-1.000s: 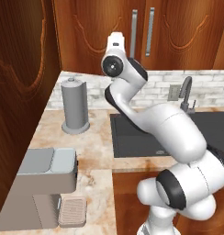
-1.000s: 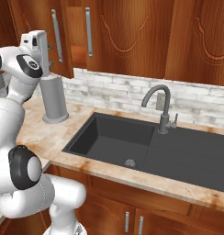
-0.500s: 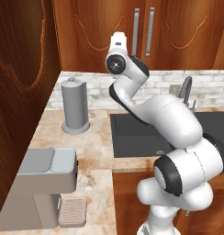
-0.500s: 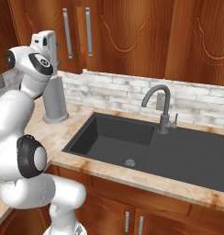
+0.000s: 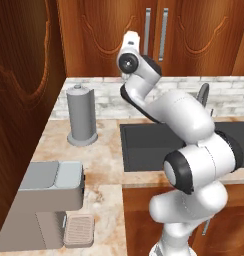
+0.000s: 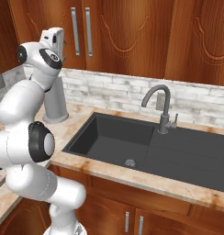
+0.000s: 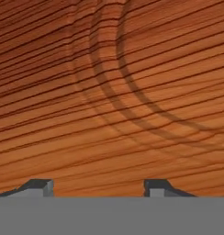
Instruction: Close all open cabinet doors.
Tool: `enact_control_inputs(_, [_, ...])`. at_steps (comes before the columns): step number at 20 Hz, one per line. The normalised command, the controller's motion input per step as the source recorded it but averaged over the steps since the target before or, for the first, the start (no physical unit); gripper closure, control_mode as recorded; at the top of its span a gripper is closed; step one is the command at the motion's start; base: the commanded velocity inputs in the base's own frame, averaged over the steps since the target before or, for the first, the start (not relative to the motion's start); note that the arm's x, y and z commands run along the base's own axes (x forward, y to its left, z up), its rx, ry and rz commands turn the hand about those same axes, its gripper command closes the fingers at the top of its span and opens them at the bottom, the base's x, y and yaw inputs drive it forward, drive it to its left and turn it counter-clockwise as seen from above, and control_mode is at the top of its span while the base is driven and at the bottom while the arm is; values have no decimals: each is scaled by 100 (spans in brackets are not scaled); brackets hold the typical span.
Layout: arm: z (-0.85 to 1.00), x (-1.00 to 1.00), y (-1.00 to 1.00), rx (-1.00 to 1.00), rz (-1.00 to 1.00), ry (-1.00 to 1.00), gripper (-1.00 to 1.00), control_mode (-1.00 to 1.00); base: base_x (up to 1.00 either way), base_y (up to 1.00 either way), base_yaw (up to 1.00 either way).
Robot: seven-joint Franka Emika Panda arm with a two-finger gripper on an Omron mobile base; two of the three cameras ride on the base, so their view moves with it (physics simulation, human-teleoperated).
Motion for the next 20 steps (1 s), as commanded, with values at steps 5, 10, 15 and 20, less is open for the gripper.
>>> enact_control_inputs(5, [0, 58, -21, 19, 0, 6, -100, -100, 0, 0, 0])
enact_control_inputs(10, [-18, 35, -18, 17, 0, 9, -100, -100, 0, 0, 0])
enact_control_inputs(15, [-52, -14, -1, 13, 0, 8, -100, -100, 0, 0, 0])
enact_control_inputs(20, [-44, -54, 0, 14, 0, 5, -100, -100, 0, 0, 0])
